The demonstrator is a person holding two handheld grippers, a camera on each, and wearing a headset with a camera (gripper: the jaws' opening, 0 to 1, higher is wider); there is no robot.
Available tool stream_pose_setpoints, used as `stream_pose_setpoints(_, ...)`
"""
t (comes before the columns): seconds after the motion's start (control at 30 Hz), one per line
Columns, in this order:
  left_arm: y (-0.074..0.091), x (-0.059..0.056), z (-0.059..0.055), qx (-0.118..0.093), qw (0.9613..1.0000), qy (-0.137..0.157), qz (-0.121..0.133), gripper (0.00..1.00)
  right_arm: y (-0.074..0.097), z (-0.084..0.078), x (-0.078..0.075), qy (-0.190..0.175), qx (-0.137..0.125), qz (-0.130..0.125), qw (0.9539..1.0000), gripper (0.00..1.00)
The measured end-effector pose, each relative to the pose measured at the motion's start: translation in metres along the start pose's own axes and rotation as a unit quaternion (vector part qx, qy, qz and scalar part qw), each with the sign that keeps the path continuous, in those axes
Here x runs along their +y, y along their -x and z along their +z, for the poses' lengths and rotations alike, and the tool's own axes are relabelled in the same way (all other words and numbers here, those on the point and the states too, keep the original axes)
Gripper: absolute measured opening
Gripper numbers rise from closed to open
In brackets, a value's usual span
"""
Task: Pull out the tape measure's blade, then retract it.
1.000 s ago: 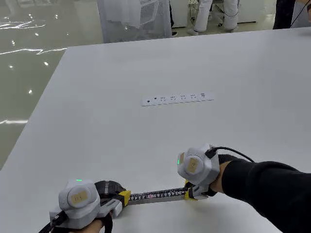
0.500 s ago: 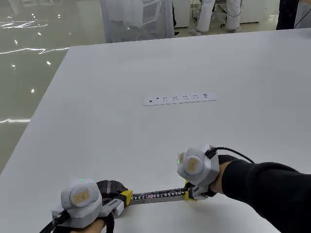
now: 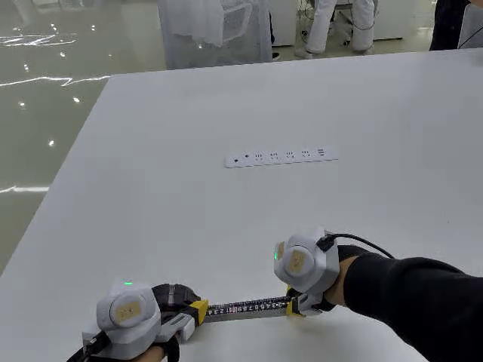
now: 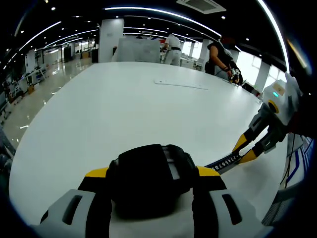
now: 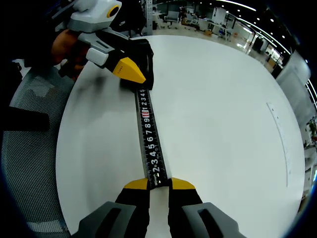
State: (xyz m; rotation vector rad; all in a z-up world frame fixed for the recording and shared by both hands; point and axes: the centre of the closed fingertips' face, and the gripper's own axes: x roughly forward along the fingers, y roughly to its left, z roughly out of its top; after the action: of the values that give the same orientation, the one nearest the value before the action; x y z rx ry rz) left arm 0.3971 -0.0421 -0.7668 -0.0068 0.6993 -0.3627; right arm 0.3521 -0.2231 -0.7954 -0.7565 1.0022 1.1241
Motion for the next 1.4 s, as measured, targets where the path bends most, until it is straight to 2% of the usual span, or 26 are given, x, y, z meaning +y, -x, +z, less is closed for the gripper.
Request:
stream_pose_setpoints(1.1,-0.001,0.0,-0.001,0.001,1.0,0.004,0.001,0.62,-0.004,0.011,0.002,-0.001,-0.013,0.003,0.9999,0.1)
stream_pose_setpoints(1.4,-0.001,0.0,0.0,0.0,1.0,0.004,0.0,0.62,-0.006,0.015,0.002,0.001,-0.01,0.004,0.9999,0.1)
